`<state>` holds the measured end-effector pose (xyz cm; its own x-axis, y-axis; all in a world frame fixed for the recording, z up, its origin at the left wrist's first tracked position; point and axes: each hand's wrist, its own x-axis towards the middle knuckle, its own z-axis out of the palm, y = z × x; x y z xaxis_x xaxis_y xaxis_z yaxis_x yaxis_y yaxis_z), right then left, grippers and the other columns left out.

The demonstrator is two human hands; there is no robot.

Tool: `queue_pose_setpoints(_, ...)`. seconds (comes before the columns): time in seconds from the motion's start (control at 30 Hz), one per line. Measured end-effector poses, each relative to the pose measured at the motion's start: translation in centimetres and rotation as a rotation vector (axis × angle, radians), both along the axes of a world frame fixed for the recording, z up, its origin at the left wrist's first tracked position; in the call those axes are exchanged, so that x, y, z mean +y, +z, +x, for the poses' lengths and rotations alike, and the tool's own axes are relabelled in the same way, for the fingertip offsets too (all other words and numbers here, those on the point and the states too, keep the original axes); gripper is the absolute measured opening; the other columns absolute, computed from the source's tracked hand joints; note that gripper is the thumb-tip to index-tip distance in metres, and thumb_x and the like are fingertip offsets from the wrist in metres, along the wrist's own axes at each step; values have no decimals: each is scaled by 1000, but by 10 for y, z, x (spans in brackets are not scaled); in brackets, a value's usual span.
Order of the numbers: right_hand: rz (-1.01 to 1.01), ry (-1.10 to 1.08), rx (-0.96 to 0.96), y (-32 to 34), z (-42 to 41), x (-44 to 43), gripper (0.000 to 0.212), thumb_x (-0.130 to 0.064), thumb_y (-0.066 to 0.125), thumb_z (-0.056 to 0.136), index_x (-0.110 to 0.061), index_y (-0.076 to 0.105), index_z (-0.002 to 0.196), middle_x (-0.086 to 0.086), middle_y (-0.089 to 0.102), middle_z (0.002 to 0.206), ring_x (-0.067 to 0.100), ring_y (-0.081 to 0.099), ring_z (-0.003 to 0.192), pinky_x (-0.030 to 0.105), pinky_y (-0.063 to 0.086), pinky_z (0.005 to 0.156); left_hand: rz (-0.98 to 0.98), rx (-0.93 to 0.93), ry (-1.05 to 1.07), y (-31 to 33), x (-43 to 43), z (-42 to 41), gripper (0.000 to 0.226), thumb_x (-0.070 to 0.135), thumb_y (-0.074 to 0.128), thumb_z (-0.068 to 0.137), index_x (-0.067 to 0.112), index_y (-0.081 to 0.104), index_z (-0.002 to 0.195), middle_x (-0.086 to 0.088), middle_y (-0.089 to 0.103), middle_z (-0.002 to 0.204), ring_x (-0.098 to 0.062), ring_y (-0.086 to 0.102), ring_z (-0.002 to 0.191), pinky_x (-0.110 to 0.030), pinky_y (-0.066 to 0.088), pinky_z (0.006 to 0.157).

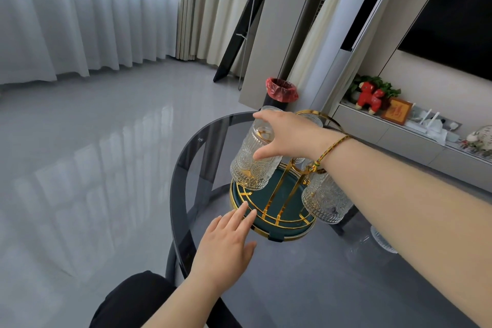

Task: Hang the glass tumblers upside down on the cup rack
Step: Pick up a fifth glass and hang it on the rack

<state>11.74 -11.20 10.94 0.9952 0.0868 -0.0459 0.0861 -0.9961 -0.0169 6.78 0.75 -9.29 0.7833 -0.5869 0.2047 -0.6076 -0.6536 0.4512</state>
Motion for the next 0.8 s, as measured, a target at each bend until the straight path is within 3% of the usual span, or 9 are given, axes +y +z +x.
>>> queue_pose_setpoints(0.2,39,22,-125,14,-25,-7,67,-38,63,74,-21,34,131,3,40,141,23,38,125,37,39,95,-3,25,5,4,1,-1,54,43,33,93,34,7,139,9,7,154,-13,11,140,-31,12,115)
queue_pose_setpoints(0.43,171,-45,-396,18,-91,-49,42,-32,57,80,-19,49,119,2,52,125,20,49,109,33,42,84,-91,87,69,15,1,-13,42,35,40,92,29,33,133,9,33,146,-10,26,135,-30,21,112)
queue_pose_setpoints(0.57,410,-235,-535,-9,-137,-94,32,-23,59,79,-17,55,110,-4,53,102,12,48,95,27,39,79,-91,38,-33,20,-19,-36,38,32,43,91,26,42,129,7,42,141,-10,32,133,-29,22,111)
queue_pose_setpoints(0.8,689,-673,-689,-89,-191,-163,25,-15,60,78,-16,52,101,2,52,95,19,48,76,26,35,66,-3,39,-117,19,-60,-55,37,35,41,92,28,43,128,9,45,139,-11,37,129,-28,28,108)
